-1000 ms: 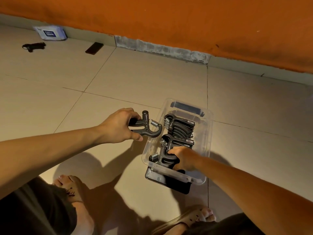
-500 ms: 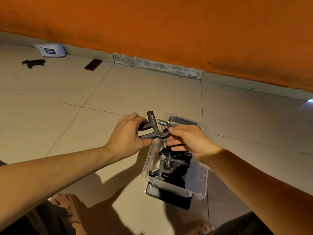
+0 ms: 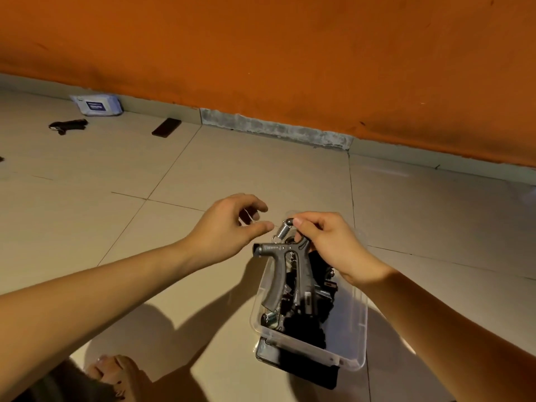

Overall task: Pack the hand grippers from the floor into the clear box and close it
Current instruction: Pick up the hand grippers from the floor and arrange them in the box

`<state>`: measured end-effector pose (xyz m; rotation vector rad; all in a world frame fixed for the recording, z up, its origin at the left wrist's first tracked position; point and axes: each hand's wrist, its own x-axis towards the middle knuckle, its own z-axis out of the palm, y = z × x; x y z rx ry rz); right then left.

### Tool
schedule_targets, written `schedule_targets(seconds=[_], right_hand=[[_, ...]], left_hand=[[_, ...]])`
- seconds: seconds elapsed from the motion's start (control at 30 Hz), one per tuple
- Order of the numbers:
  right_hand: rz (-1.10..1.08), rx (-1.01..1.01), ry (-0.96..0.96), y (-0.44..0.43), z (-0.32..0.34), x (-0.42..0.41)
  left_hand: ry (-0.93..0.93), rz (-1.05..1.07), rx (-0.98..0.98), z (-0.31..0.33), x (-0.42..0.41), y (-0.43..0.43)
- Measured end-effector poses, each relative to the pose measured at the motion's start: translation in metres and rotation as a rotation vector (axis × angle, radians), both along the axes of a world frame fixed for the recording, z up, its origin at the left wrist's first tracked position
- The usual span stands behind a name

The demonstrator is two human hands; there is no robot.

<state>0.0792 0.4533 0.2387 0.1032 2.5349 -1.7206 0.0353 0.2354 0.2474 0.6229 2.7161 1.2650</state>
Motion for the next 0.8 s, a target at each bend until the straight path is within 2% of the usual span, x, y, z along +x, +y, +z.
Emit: schedule_targets(seconds=[0.07, 0.13, 0.27, 0.43, 0.5, 0.67, 0.73, 0.8], right_hand=[[0.057, 0.05, 0.051, -0.005, 0.002, -0.002], [0.07, -0.004, 0.068, -0.009, 0.003, -0.003], [0.03, -0.104, 0.041, -0.013, 0.005, -0.004], [-0.07, -0.085, -0.001, -0.012, -0.004, -0.006], [0.003, 0.083, 0.007, -0.011, -0.011, -0.003], [0.206, 0.713, 0.136, -0.012, -0.014, 0.008], [0.214, 0.826, 0.157, -0.009, -0.017, 0.007], [0.192, 0.825, 0.186, -0.006, -0.02, 0.007]], left_hand=[[-0.228, -0.069, 0.143, 0.004, 0.001, 0.005], [-0.375, -0.085, 0.241, 0.003, 0.005, 0.01], [-0.441, -0.017, 0.327, -0.003, 0.007, 0.014], [-0.466, 0.105, 0.397, -0.005, 0.002, 0.015], [-0.511, 0.172, 0.452, -0.008, -0.001, 0.013], [-0.636, 0.29, 0.57, -0.021, -0.005, 0.012], [-0.673, 0.325, 0.615, -0.024, -0.005, 0.014], [-0.691, 0.342, 0.64, -0.025, -0.005, 0.016]])
